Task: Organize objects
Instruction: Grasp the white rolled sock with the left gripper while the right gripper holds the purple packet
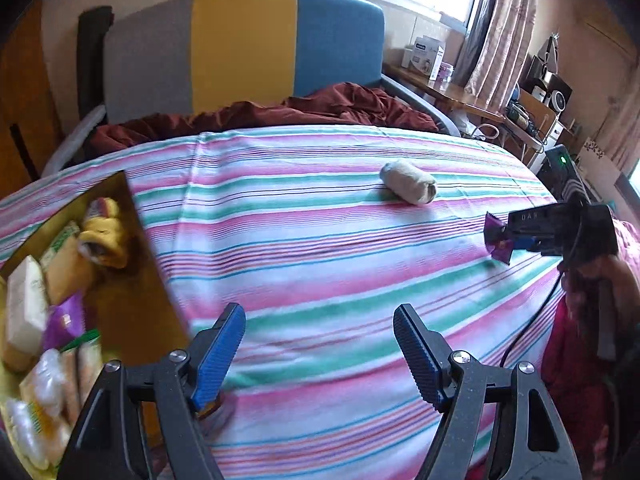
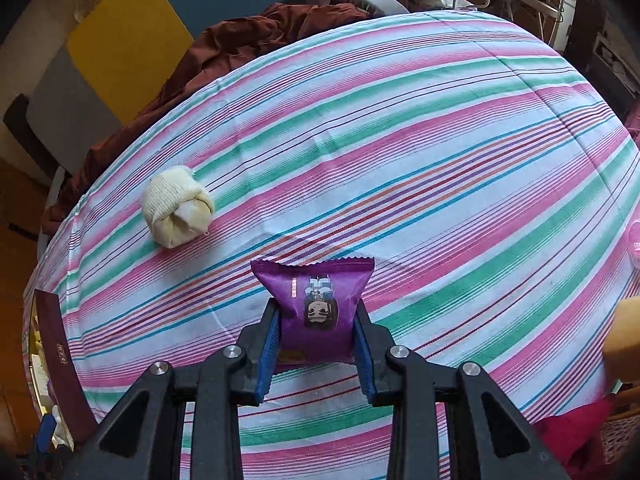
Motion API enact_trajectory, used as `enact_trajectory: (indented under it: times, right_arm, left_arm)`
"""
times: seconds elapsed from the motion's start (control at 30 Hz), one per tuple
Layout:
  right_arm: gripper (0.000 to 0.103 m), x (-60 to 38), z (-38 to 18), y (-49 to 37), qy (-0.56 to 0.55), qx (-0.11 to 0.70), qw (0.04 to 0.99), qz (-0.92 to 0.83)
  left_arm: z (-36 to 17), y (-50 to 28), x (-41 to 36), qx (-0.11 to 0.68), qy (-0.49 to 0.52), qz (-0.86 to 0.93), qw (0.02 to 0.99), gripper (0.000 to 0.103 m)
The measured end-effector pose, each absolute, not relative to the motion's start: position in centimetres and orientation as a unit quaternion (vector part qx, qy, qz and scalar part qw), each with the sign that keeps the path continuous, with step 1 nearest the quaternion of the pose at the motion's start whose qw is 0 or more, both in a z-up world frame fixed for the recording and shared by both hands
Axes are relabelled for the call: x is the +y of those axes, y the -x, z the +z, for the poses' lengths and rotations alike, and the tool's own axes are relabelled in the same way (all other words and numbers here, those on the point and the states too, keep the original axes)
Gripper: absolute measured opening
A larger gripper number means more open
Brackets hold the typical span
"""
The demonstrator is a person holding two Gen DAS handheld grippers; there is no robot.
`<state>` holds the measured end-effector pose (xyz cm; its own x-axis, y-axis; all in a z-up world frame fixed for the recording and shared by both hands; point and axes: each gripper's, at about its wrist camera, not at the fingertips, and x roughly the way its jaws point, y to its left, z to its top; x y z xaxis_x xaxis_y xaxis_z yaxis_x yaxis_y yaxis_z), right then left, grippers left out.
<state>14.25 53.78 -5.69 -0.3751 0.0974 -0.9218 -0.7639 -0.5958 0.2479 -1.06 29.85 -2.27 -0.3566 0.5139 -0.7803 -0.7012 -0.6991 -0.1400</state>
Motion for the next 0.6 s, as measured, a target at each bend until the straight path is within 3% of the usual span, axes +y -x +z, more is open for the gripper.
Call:
enact_trajectory:
  times: [0.27, 0.6]
  right_arm:
    - [0.033, 53.6, -5.4, -14.1, 0.493, 0.346, 0.275, 0.75]
    - [0.033, 53.8, -5.6, -14.8, 0.492, 0.37, 0.249, 0.748]
  left_arm:
    - [-3.0, 4.2, 37.7, 0.116, 0.442, 0.802, 0.384, 0.077]
    - [-4.8, 9.4, 46.5, 0.063, 0.503, 0.778, 0.371, 0.079]
